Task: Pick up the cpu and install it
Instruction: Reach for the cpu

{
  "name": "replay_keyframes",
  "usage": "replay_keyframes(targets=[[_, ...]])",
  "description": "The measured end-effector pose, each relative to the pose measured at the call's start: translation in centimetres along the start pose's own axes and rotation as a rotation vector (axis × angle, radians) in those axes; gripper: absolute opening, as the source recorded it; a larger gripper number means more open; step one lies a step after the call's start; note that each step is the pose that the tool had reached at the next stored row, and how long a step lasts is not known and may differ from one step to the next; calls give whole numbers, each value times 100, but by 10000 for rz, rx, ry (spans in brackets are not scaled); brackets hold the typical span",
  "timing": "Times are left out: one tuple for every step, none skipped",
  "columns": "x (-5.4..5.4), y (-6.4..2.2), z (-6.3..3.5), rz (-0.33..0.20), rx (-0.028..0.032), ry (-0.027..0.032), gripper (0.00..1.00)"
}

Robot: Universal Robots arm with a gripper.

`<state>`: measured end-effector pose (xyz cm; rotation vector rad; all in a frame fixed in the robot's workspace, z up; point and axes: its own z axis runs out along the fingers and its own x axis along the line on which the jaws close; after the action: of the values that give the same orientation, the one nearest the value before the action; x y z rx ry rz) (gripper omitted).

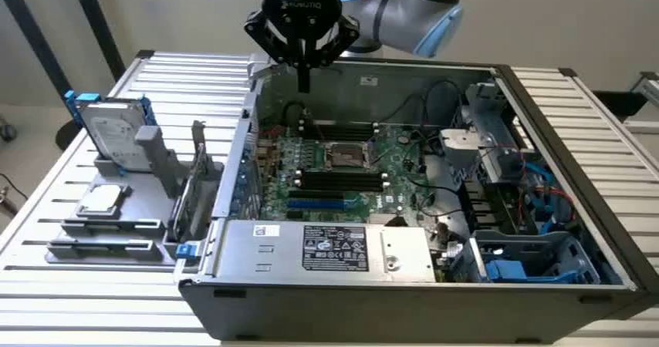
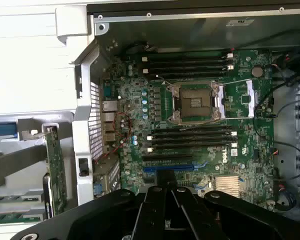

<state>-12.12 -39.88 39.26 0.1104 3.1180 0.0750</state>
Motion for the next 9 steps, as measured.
replay_keyframes(targets=[[0,0,0,0,0,0,10],[0,0,0,0,0,0,10],[0,0,0,0,0,0,10],[0,0,0,0,0,0,10],[0,0,0,0,0,0,10],[0,0,0,0,0,0,10],[0,0,0,0,1,1,10],[0,0,0,0,0,0,10],[0,0,0,0,0,0,10]])
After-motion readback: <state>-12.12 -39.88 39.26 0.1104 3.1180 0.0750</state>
